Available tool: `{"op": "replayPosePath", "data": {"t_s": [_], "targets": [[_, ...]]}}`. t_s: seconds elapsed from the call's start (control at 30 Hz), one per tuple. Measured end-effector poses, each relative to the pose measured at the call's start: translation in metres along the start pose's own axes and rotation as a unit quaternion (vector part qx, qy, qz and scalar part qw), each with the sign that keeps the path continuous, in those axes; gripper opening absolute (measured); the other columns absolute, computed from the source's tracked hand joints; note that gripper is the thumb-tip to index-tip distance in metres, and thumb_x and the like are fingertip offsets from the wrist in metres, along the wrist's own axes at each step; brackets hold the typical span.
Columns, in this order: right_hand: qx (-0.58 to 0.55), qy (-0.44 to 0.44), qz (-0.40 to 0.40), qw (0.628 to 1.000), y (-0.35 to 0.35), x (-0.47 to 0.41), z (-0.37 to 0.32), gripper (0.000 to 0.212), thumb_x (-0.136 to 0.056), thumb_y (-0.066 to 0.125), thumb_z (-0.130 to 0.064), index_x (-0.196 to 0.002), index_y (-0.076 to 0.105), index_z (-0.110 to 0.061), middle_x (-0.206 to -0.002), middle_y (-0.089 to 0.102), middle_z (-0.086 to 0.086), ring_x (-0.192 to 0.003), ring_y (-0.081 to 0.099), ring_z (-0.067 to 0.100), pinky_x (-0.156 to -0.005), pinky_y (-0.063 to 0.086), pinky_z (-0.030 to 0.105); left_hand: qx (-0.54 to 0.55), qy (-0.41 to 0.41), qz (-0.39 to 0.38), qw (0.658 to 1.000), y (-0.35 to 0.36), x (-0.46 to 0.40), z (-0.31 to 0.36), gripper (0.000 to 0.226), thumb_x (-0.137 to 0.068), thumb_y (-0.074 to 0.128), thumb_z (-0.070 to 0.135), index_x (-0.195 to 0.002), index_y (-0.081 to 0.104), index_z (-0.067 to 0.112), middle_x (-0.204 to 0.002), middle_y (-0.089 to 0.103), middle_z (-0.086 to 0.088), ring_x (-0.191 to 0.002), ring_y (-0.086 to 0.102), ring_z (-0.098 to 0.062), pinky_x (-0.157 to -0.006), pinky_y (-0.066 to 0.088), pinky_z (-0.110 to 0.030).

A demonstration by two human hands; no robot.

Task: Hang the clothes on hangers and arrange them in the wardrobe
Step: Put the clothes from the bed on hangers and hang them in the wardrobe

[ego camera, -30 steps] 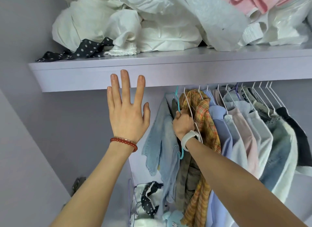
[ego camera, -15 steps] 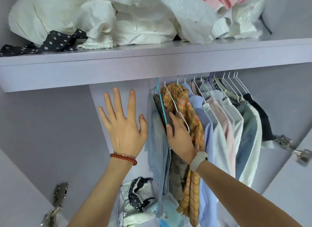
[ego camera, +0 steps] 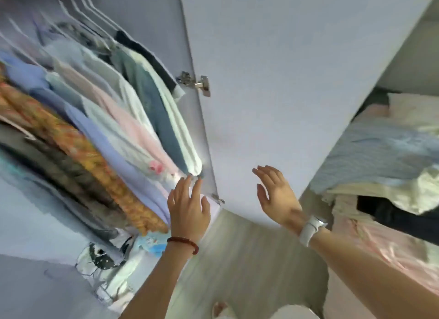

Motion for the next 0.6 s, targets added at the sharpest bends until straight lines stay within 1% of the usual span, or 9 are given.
{"op": "replayPosePath", "data": {"t_s": [0.07,0.17,0.23,0.27,0.3,0.37,0.43,0.5,0.6], "targets": [[0.035,0.079,0.011,0.996,-0.034,0.04,0.065,0.04,-0.089,0.048,-0.007,-0.129,0.049,-0.005,-0.133,0.049,0.012,-0.129,0.038,0.03,-0.103,0.035,0.046,0.02,0.056,-0.068,0.996,0.045,-0.004,0.061,0.039,-0.071,0.064,-0.001,-0.11,0.063,-0.002,-0.121,0.057,-0.024,-0.113,0.054,-0.041,-0.092,0.044,-0.054],[0.074,0.187,0.043,0.979,-0.088,0.104,0.153,0.04,-0.088,0.048,-0.007,-0.128,0.05,-0.006,-0.133,0.05,0.013,-0.126,0.04,0.031,-0.101,0.036,0.046,0.043,0.128,-0.154,0.979,0.108,0.0,0.158,0.042,-0.077,0.063,0.003,-0.119,0.058,0.001,-0.131,0.05,-0.021,-0.124,0.046,-0.035,-0.101,0.036,-0.05],[0.08,0.254,0.065,0.962,-0.122,0.147,0.205,0.04,-0.089,0.046,-0.008,-0.129,0.05,-0.005,-0.132,0.05,0.013,-0.126,0.04,0.03,-0.104,0.034,0.045,0.057,0.193,-0.186,0.962,0.148,0.009,0.224,0.04,-0.077,0.063,0.004,-0.117,0.06,0.002,-0.129,0.052,-0.021,-0.119,0.05,-0.035,-0.099,0.04,-0.05],[0.078,0.28,0.082,0.953,-0.138,0.168,0.229,0.039,-0.089,0.046,-0.008,-0.127,0.051,-0.004,-0.13,0.052,0.014,-0.125,0.043,0.032,-0.104,0.035,0.044,0.058,0.224,-0.201,0.952,0.167,0.015,0.256,0.039,-0.079,0.062,0.007,-0.118,0.059,0.003,-0.13,0.052,-0.019,-0.118,0.051,-0.033,-0.099,0.04,-0.049],[0.073,0.306,0.099,0.944,-0.152,0.19,0.253,0.038,-0.088,0.047,-0.007,-0.125,0.052,-0.002,-0.128,0.053,0.017,-0.122,0.045,0.034,-0.104,0.037,0.044,0.047,0.25,-0.225,0.941,0.188,0.022,0.287,0.04,-0.083,0.058,0.012,-0.123,0.056,0.007,-0.135,0.048,-0.015,-0.12,0.049,-0.03,-0.102,0.037,-0.045],[0.067,0.369,0.118,0.919,-0.175,0.233,0.295,0.039,-0.088,0.048,-0.005,-0.127,0.05,-0.001,-0.129,0.052,0.018,-0.123,0.044,0.034,-0.104,0.035,0.043,0.025,0.294,-0.271,0.916,0.228,0.036,0.344,0.045,-0.09,0.046,0.024,-0.135,0.043,0.017,-0.146,0.034,-0.007,-0.129,0.037,-0.023,-0.107,0.027,-0.037],[0.066,0.442,0.14,0.883,-0.194,0.277,0.331,0.039,-0.089,0.048,-0.006,-0.128,0.049,-0.001,-0.13,0.051,0.018,-0.123,0.043,0.034,-0.104,0.033,0.042,0.017,0.319,-0.31,0.896,0.263,0.053,0.394,0.047,-0.093,0.04,0.028,-0.139,0.035,0.022,-0.149,0.026,-0.002,-0.133,0.031,-0.019,-0.107,0.021,-0.034],[0.051,0.501,0.156,0.85,-0.208,0.313,0.361,0.039,-0.09,0.047,-0.006,-0.128,0.049,-0.002,-0.13,0.05,0.018,-0.122,0.043,0.033,-0.103,0.033,0.04,0.015,0.348,-0.341,0.873,0.29,0.07,0.439,0.048,-0.092,0.04,0.028,-0.139,0.033,0.024,-0.149,0.024,0.0,-0.133,0.029,-0.019,-0.106,0.021,-0.034],[0.021,0.563,0.164,0.81,-0.22,0.351,0.4,0.038,-0.091,0.043,-0.008,-0.129,0.046,-0.006,-0.133,0.048,0.015,-0.122,0.042,0.032,-0.101,0.035,0.038,-0.005,0.398,-0.391,0.83,0.325,0.088,0.493,0.049,-0.093,0.042,0.027,-0.14,0.031,0.023,-0.15,0.023,-0.003,-0.137,0.021,-0.02,-0.111,0.018,-0.036]]}}
Point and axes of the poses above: each hand's wrist, its own x-axis away from the middle knuckle, its own y-axis out of the palm, z = x × y, the point moved 5 cm from there along -x, towards the middle knuckle
